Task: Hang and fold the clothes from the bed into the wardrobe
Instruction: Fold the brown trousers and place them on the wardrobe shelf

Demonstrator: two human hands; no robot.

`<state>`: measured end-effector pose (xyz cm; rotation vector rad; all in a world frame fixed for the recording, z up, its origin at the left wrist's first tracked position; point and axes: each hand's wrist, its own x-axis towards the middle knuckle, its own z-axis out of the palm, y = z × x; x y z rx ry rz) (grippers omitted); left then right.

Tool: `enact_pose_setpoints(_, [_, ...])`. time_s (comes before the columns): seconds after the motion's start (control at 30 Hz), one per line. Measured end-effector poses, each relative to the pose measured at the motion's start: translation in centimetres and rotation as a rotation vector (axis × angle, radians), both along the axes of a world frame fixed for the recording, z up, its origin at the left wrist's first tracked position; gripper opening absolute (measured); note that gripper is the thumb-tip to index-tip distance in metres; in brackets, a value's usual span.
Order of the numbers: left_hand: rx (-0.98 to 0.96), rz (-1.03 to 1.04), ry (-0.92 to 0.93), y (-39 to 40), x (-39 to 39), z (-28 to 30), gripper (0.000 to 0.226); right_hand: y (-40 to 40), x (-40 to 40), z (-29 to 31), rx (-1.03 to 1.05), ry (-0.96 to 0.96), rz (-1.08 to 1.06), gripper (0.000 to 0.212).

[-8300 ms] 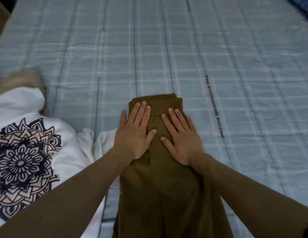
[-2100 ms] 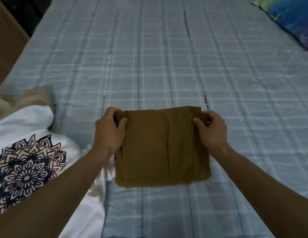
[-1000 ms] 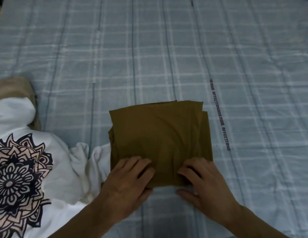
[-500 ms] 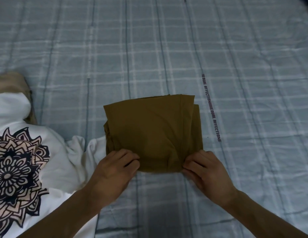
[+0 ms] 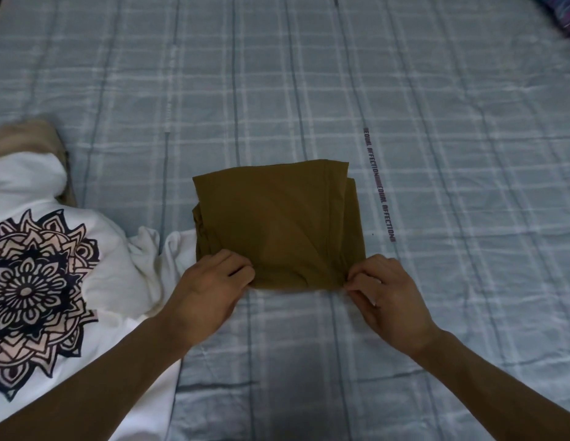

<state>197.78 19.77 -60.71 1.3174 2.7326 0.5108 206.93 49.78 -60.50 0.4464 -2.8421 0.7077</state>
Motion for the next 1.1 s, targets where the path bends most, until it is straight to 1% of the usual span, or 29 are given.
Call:
enact_pose_setpoints(0.07, [-0.01, 0.006, -0.011, 0.0, 0.0, 0.1, 0.021, 0.6, 0.3, 0.1, 0.019, 0.004, -0.016, 0.011])
enact_pose_setpoints(0.13, [-0.008, 0.022, -0.007, 0.1, 0.1, 0.3, 0.007, 1.2, 0.5, 0.1, 0.037, 0.003, -0.042, 0.013])
enact_pose_setpoints(0.17, [-0.011, 0.036, -0.013, 0.2, 0.1, 0.4, 0.008, 1.4, 0.5, 0.1, 0.047, -0.005, -0.057, 0.013])
enact_pose_setpoints(0.2, [-0.019, 0.045, -0.02, 0.3, 0.3, 0.4, 0.014, 1.4, 0.6, 0.0, 0.06, -0.017, -0.068, 0.014])
enact_pose_setpoints(0.27, [-0.03, 0.061, -0.026, 0.4, 0.4, 0.5, 0.019, 1.3, 0.7, -0.2, 0.088, -0.051, -0.08, 0.016])
enact_pose_setpoints(0.37, [-0.042, 0.075, -0.017, 0.6, 0.6, 0.6, 0.017, 0.9, 1.0, -0.2, 0.088, -0.082, -0.088, 0.016])
enact_pose_setpoints(0.43, [-0.051, 0.088, -0.019, 0.7, 0.7, 0.6, 0.017, 0.3, 1.2, 0.0, 0.069, -0.067, -0.138, 0.016])
enact_pose_setpoints(0.5, [-0.07, 0.109, -0.048, 0.7, 1.0, 0.6, 0.025, -0.8, 1.2, 0.4, 0.086, -0.021, -0.172, 0.026])
enact_pose_setpoints(0.57, [-0.11, 0.131, -0.082, 0.8, 1.4, 0.5, 0.036, -2.5, 1.0, 0.6, 0.113, -0.019, -0.103, 0.04])
enact_pose_setpoints(0.63, [-0.142, 0.166, -0.113, 1.1, 1.4, 0.6, 0.045, -4.2, 0.5, 0.3, 0.14, -0.097, -0.022, 0.055])
enact_pose_setpoints(0.7, [-0.18, 0.189, -0.124, 1.6, 1.2, 0.7, 0.05, -5.3, 0.0, -0.3, 0.167, -0.179, -0.018, 0.063])
enact_pose_setpoints(0.8, [-0.243, 0.166, -0.097, 2.1, 0.7, 1.1, 0.049, -4.9, -0.8, -0.8, 0.195, -0.227, -0.095, 0.057])
enact_pose_setpoints(0.9, [-0.257, 0.177, -0.071, 2.3, 0.4, 1.1, 0.043, -3.3, -1.3, -1.2, 0.221, -0.185, -0.134, 0.054])
enact_pose_setpoints(1.0, [-0.193, 0.251, -0.131, 2.0, -0.4, 0.8, 0.032, -2.8, -1.8, -1.6, 0.226, -0.114, -0.143, 0.055])
enact_pose_setpoints(1.1, [-0.086, 0.278, -0.191, 1.4, -1.1, 0.9, 0.027, -2.9, -2.7, -1.4, 0.201, -0.109, -0.144, 0.049])
